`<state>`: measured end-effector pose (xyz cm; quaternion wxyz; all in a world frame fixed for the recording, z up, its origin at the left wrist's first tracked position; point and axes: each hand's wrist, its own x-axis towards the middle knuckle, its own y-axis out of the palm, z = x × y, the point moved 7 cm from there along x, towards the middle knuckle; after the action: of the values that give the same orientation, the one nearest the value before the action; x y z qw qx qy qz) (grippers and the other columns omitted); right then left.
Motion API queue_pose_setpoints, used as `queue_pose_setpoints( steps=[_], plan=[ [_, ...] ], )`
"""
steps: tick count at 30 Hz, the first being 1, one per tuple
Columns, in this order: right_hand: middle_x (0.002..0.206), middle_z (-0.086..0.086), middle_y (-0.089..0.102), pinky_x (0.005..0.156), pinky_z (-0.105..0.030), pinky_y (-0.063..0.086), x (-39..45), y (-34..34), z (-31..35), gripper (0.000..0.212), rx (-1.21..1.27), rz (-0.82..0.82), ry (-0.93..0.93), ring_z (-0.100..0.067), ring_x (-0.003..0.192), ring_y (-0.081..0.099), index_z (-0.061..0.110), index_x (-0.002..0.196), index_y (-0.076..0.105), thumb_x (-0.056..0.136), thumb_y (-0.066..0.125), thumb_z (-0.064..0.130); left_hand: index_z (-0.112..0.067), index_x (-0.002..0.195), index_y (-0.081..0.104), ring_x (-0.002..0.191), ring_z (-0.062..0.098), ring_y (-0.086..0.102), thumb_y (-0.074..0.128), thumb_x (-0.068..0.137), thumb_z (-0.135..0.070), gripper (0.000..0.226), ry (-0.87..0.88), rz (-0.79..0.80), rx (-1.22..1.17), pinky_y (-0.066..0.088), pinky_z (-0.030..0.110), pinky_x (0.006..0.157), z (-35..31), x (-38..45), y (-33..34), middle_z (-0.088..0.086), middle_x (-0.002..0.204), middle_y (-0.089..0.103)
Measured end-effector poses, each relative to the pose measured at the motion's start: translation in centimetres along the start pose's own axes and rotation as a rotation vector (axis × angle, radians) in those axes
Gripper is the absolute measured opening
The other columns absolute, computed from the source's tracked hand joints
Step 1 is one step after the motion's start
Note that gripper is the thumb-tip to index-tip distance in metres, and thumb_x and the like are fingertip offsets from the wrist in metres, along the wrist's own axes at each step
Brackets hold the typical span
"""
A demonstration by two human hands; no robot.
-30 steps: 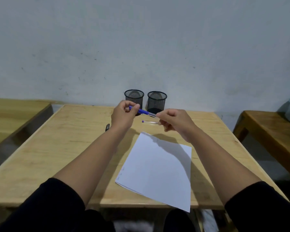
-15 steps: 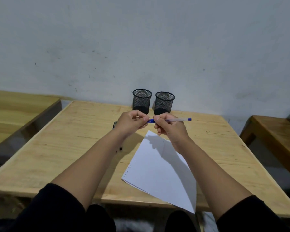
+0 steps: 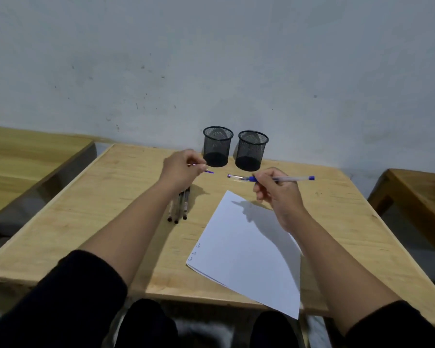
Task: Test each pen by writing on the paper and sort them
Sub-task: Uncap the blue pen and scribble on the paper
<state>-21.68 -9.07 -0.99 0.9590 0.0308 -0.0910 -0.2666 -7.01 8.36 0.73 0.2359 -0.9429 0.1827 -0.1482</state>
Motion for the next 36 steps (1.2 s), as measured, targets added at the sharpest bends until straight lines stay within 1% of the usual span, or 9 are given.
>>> queue_pose_setpoints(
  steps=[3,7,10,18,23,25,30,33,36],
  plan=[
    [0.063,-0.006,0.061,0.047,-0.020,0.045,-0.6,2.1,-1.6,0.012,0.031,0.046,0.056,-0.011,0.049,0.052,0.008,0.086,0.065,0.092,0.055,0.009,-0.012,0.082,0.065,0.072,0.010,0.052,0.066,0.080,-0.006,0.006,0.021,0.018,0.071,0.036,0.001,0.058,0.8,-1.0,3.2,-0.001,0.081,0.062],
    [0.073,-0.010,0.065,0.049,-0.019,0.050,-1.2,1.4,-3.3,0.015,0.023,-0.008,0.112,-0.010,0.054,0.059,0.009,0.097,0.067,0.094,0.052,0.009,-0.016,0.081,0.060,0.079,0.017,0.052,0.063,0.082,-0.012,0.005,0.014,0.026,0.275,0.046,0.030,0.075,3.2,-1.9,5.1,0.001,0.082,0.062],
    [0.075,-0.011,0.067,0.047,-0.019,0.050,-1.6,1.4,-4.0,0.017,0.041,-0.029,0.161,-0.010,0.053,0.062,0.007,0.103,0.065,0.094,0.051,0.008,-0.010,0.090,0.063,0.075,0.016,0.052,0.058,0.086,-0.012,0.006,0.034,0.079,0.352,0.041,0.026,0.067,3.3,-2.6,6.1,0.006,0.089,0.066],
    [0.059,-0.005,0.054,0.042,-0.016,0.037,-3.5,2.3,-4.4,0.006,-0.141,0.043,0.198,-0.011,0.048,0.046,0.010,0.085,0.065,0.088,0.060,0.010,-0.015,0.093,0.067,0.083,0.008,0.055,0.061,0.085,-0.016,0.010,0.131,0.019,0.239,0.039,0.011,0.070,1.8,-5.5,3.3,-0.004,0.094,0.067],
    [0.055,-0.003,0.050,0.044,-0.016,0.033,-4.3,3.6,-5.0,0.012,-0.243,0.146,0.209,-0.011,0.049,0.041,0.013,0.078,0.069,0.084,0.061,0.005,-0.018,0.087,0.070,0.079,0.005,0.058,0.066,0.082,-0.018,0.007,0.113,0.027,0.216,0.042,0.016,0.075,2.6,-11.2,0.9,-0.013,0.083,0.064],
    [0.051,-0.001,0.049,0.044,-0.017,0.032,-4.4,4.6,-5.1,0.013,-0.269,0.182,0.205,-0.011,0.047,0.039,0.010,0.075,0.065,0.085,0.058,0.005,-0.019,0.086,0.071,0.078,0.004,0.058,0.067,0.080,-0.018,0.007,0.112,0.049,0.221,0.038,0.005,0.071,3.6,-12.6,1.0,-0.012,0.082,0.066],
    [0.048,0.000,0.058,0.043,-0.019,0.039,-4.7,7.4,-5.6,0.018,-0.332,0.299,0.185,-0.012,0.040,0.047,0.007,0.071,0.055,0.088,0.051,0.005,-0.019,0.089,0.071,0.082,0.004,0.058,0.068,0.080,-0.018,0.009,0.147,0.064,0.278,0.032,0.000,0.072,5.2,-13.9,1.5,-0.008,0.089,0.070],
    [0.048,0.008,0.057,0.050,-0.019,0.042,-4.9,8.3,-6.4,0.019,-0.458,0.321,0.139,-0.008,0.046,0.051,0.011,0.067,0.059,0.084,0.053,0.005,-0.017,0.089,0.072,0.085,0.009,0.061,0.069,0.079,-0.015,0.010,0.180,0.042,0.274,0.039,0.013,0.076,5.2,-14.2,1.5,-0.004,0.090,0.071],
    [0.057,0.007,0.057,0.058,-0.027,0.046,-5.4,8.6,-7.1,0.018,-0.452,0.325,0.116,-0.012,0.057,0.053,0.010,0.065,0.060,0.081,0.054,0.003,-0.017,0.087,0.071,0.085,0.010,0.062,0.068,0.079,-0.013,0.009,0.193,0.045,0.275,0.036,0.006,0.073,5.4,-14.1,1.6,-0.004,0.088,0.072]
  ],
)
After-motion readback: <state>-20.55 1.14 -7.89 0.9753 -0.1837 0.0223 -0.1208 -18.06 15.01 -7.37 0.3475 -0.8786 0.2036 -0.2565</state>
